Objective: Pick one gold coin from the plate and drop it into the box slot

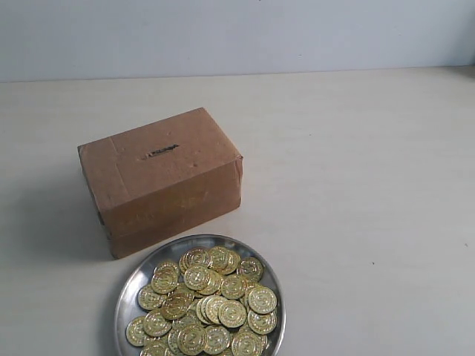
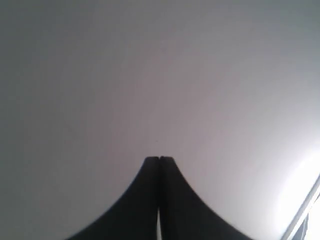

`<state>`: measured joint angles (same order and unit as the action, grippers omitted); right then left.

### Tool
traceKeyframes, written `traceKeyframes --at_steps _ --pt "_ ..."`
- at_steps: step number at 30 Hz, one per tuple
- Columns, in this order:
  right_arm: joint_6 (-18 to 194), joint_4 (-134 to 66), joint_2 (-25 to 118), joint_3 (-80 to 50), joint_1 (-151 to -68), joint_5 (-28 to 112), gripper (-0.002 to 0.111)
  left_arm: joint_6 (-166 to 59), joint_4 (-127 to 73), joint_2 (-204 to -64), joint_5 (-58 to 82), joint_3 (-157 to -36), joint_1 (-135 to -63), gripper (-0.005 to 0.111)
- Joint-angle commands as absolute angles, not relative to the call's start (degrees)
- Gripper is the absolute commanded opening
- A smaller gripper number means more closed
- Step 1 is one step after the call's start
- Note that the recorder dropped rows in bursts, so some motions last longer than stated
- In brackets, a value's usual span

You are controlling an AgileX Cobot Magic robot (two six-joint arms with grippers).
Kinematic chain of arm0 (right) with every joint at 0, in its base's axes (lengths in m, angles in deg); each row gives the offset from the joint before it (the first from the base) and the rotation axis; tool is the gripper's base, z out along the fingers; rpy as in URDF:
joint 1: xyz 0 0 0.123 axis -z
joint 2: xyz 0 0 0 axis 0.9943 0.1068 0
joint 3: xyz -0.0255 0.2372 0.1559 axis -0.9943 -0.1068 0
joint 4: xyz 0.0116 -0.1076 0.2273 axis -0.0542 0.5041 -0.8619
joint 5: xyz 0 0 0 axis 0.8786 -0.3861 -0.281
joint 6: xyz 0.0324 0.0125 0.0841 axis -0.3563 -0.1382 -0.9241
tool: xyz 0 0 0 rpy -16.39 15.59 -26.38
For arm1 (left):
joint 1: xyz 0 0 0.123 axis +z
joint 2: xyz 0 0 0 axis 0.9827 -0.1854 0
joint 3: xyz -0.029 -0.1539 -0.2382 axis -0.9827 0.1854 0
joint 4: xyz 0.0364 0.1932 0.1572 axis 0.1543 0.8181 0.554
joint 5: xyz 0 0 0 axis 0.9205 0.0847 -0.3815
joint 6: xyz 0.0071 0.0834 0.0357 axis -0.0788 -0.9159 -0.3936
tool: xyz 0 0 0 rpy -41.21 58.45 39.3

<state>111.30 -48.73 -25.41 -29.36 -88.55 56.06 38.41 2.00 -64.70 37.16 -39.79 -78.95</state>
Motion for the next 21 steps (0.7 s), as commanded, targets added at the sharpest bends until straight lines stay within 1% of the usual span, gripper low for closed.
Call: traceKeyframes --at_steps 1,4,7,10,14,16,21 --pt "111.23 -48.06 -25.38 -31.92 -88.11 62.43 0.0 38.64 0.36 -64.46 36.73 -35.81 -79.34 0.0" --pt "111.23 -48.06 -25.38 -34.72 -88.11 62.46 0.0 38.64 2.02 -64.46 27.22 -35.81 -79.44 0.0" --pt "111.23 -47.93 -25.38 -37.32 -88.11 62.46 0.0 38.5 2.8 -64.46 21.74 -35.81 -79.44 0.0" --pt "111.23 -45.25 -25.38 -41.74 -88.11 62.56 0.0 38.5 4.65 -64.46 19.34 -35.81 -79.44 0.0" --pt "111.23 -44.03 -25.38 -47.39 -88.11 62.56 0.0 35.96 4.8 -64.46 19.42 -35.81 -79.44 0.0" --pt "111.23 -44.2 -25.38 -49.28 -88.11 63.04 0.0 35.22 0.9 -64.46 19.31 -35.81 -79.44 0.0" --pt "111.23 -44.2 -25.38 -50.34 -88.11 67.34 0.0 32.66 -16.05 -64.46 19.23 -35.81 -79.44 0.0"
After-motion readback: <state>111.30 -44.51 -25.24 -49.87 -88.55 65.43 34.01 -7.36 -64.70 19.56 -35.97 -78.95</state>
